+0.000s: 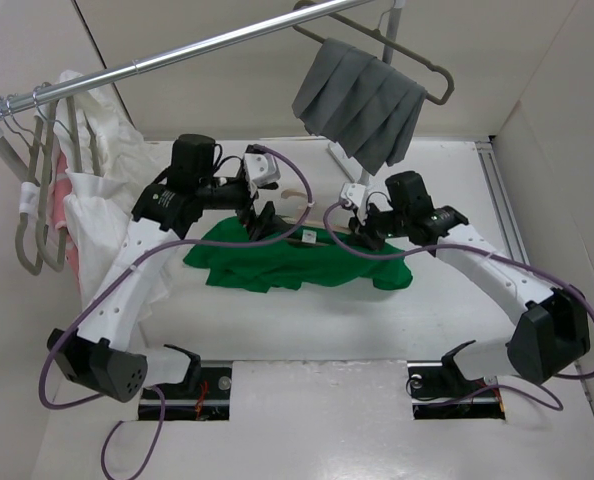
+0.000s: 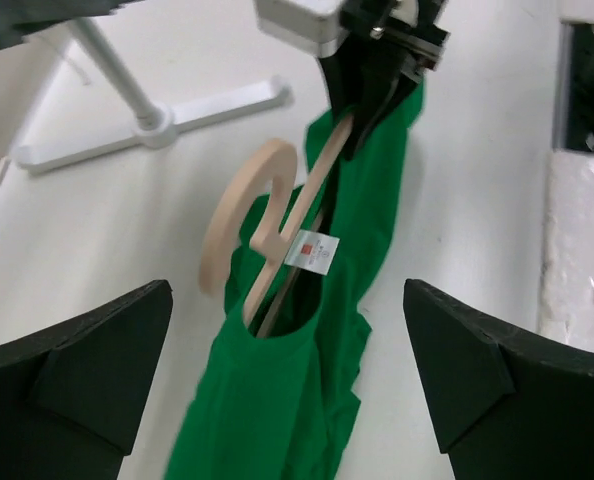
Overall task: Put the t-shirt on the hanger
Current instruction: Hang the hanger with tshirt onto the clothesline
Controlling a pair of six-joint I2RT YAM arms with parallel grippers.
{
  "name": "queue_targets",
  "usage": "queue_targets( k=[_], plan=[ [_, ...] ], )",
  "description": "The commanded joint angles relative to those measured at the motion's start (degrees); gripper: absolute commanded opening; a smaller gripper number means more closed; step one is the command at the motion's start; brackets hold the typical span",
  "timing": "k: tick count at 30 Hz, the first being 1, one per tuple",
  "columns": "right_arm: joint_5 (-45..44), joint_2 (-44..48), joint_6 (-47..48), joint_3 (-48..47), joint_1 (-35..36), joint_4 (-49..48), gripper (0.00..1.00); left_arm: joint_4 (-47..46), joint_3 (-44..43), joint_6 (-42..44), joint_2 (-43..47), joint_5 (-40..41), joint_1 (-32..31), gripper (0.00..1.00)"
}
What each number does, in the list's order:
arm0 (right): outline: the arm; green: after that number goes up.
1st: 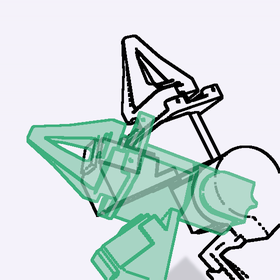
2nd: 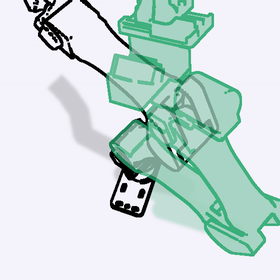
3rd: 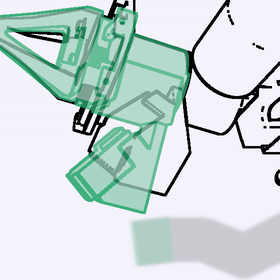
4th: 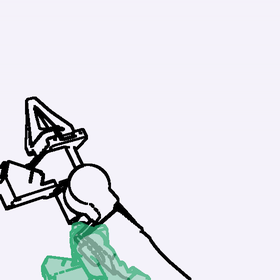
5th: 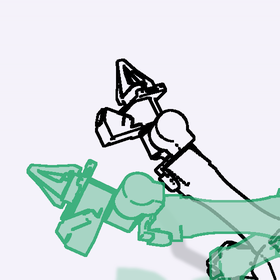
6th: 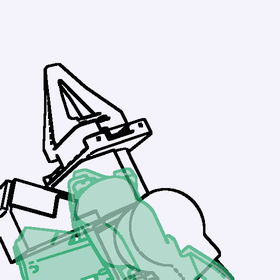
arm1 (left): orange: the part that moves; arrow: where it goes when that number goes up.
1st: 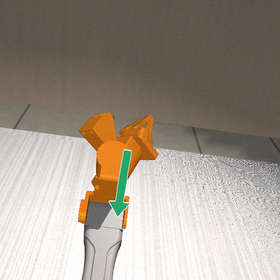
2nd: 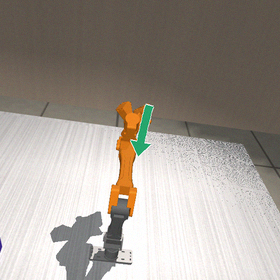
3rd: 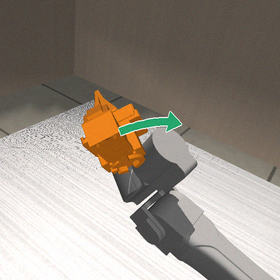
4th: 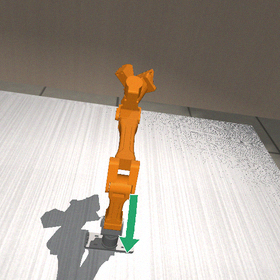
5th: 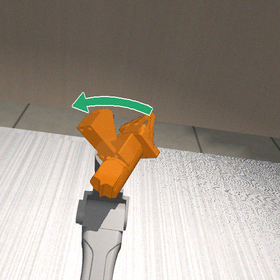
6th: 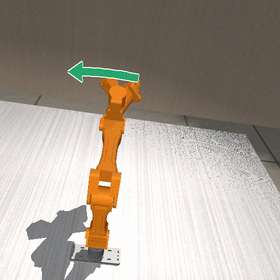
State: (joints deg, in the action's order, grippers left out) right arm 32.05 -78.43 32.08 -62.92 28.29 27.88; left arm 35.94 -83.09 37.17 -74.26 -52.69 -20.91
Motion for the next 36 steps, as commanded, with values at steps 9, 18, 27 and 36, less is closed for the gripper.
queue_targets(
  k=[9, 18, 27, 36],
  plan=[
    [-4.18, 4.52, -6.67, -9.75, -7.29, 2.96, 0.0, -27.87, 16.11, -23.44, 10.98, 32.98, -0.19, 1.0],
    [-11.48, -2.5, -9.04, -45.6, -7.82, 12.29, 0.0, -28.3, 24.37, -28.03, 14.66, 34.67, -0.19, 1.0],
    [-13.16, -14.9, -18.53, -63.73, -10.09, 4.05, 0.0, -28.3, 26.22, -27.41, 15.72, 34.14, -0.19, 1.0],
    [-16.58, -17.38, -24.07, -59.18, -11.77, -3.87, 0.0, -27.77, 27.45, -25.57, 17.31, 34.14, -0.19, 1.0]
  ],
)
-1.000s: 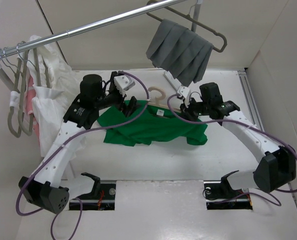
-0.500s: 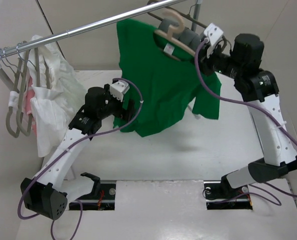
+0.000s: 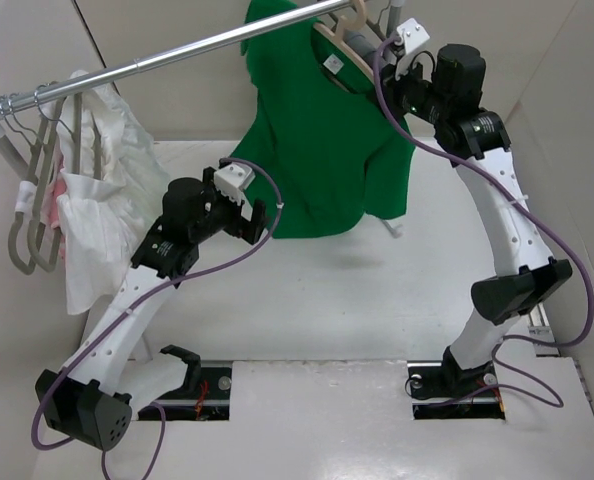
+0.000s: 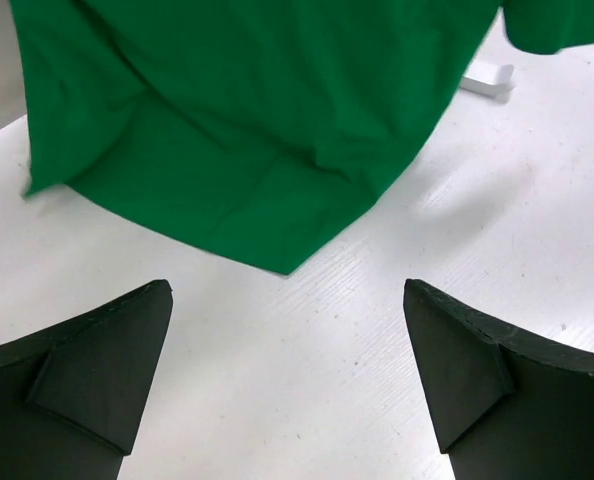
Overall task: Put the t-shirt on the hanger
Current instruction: Hang the hanger with tshirt onto the clothesline
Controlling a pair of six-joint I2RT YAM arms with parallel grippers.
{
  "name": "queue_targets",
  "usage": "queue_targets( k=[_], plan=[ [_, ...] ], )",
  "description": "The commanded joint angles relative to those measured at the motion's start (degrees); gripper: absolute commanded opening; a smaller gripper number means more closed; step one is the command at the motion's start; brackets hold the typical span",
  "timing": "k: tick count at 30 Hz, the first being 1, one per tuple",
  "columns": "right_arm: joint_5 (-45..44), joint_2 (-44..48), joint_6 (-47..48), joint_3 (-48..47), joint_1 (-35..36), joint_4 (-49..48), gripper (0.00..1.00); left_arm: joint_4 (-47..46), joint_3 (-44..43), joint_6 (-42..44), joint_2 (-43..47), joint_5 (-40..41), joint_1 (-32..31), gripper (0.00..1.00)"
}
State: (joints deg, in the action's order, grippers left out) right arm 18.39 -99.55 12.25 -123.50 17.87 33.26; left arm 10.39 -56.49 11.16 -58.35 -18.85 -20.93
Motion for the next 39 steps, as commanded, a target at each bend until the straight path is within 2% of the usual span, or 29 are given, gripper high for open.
queue_targets(
  k=[1, 5, 8, 10, 11, 12, 15, 18, 22, 24, 29, 30, 33, 34, 37, 39],
  plan=[
    [-4.32, 3.75, -4.25, 2.21, -1.34, -10.31, 0.0, -2.22, 0.85, 0.44, 1.39, 0.31, -0.17, 1.0],
    [-5.12, 3.22, -4.25, 2.91, -1.34, -9.61, 0.0, -2.22, 0.85, 0.44, 1.39, -0.22, -0.17, 1.0],
    [-5.12, 4.44, -4.25, 7.21, -1.34, -9.61, 0.02, -2.22, 1.9, 0.97, 1.39, -0.22, -0.17, 1.0],
    [-5.12, 6.9, -4.25, 11.69, -1.34, -11.28, 0.26, -2.22, 3.22, 0.97, 1.39, -0.22, -0.17, 1.0],
    [-4.51, 7.78, -4.25, 13.1, -1.34, -11.89, 0.44, -2.22, 3.75, 0.97, 1.39, 0.3, -0.17, 1.0],
    [-4.51, 8.66, -3.64, 14.33, -1.34, -12.42, 0.51, -2.22, 4.97, 0.36, 1.39, 0.31, -0.17, 1.0],
    [-3.63, 12.53, -1.1, 18.29, -1.34, -11.9, 1.0, -2.22, 7.26, -1.91, 2.44, 1.62, -0.17, 1.0],
    [-9.22, 17.71, 2.42, 22.24, 0.14, -8.48, 1.0, -2.75, 10.78, -3.34, 3.06, 2.15, -0.17, 1.0],
    [-17.05, 28.59, 3.66, 34.26, 3.04, -8.46, 1.0, -7.22, 17.79, -5.7, 5.08, 4.69, -0.17, 1.0],
    [-18.56, 36.15, 2.87, 44.02, 3.05, -9.17, 1.0, -10.28, 19.92, -7.55, 5.61, 5.84, -0.17, 1.0],
    [-26.54, 50.48, -5.73, 64.93, 2.53, -9.17, 1.0, -16.27, 26.68, -10.45, 6.84, 7.16, -0.17, 1.0],
    [-27.35, 54.77, -7.75, 72.45, 1.65, -9.17, 1.0, -17.24, 27.56, -10.45, 6.84, 7.77, -0.17, 1.0],
    [-27.97, 59.98, -14.17, 83.92, -0.98, -10.83, 1.0, -20.06, 29.24, -10.98, 7.37, 8.57, -0.17, 1.0],
    [-27.28, 62.43, -16.53, 90.3, -1.78, -11.45, 1.0, -20.84, 29.24, -10.98, 7.37, 8.57, -0.17, 1.0],
    [-24.64, 65.61, -18.84, 99.64, -4.41, -14.88, 1.0, -22.78, 30.3, -10.45, 7.9, 9.18, 0.36, 1.0],
    [-24.63, 66.49, -21.38, 102.48, -5.2, -16.72, 1.0, -23.75, 30.83, -10.45, 8.43, 9.18, 1.06, 1.0]
  ],
)
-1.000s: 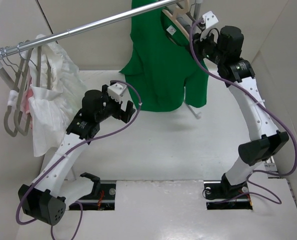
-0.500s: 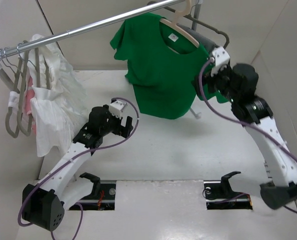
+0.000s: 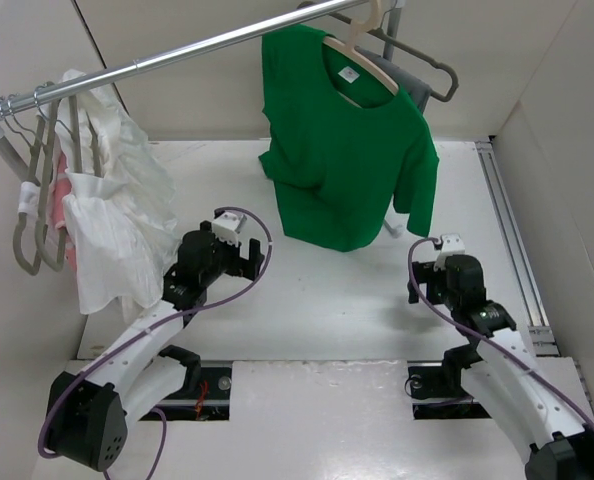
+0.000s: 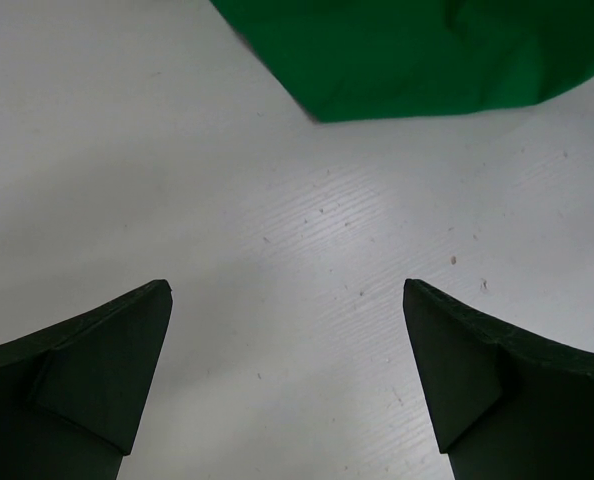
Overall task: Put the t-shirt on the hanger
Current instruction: Hang the hanger with tshirt onto the clothesline
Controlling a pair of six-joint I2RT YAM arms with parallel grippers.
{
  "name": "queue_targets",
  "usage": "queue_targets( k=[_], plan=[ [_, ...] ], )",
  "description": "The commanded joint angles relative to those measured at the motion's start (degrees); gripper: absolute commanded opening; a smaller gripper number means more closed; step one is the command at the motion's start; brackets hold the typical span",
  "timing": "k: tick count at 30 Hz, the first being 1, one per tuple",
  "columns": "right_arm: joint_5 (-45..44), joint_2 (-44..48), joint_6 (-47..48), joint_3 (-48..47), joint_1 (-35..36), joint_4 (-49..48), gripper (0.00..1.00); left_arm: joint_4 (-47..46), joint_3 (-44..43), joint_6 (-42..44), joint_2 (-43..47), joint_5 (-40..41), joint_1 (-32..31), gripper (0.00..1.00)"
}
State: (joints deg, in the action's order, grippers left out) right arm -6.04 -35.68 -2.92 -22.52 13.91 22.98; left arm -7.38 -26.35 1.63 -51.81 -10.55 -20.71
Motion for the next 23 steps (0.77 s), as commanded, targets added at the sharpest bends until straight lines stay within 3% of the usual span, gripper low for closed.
queue_targets(
  k=[1, 23],
  plan=[
    [-0.2, 2.63, -7.35, 2.3, -1.26, -6.98, 1.0, -6.5, 1.38, -0.93, 2.59, 1.4, 1.37, 1.0],
    [-1.08, 1.04, -5.34, 1.78, -1.78, -11.29, 1.0, -7.04, 2.44, -2.07, 5.23, -1.76, 7.44, 1.0]
  ],
)
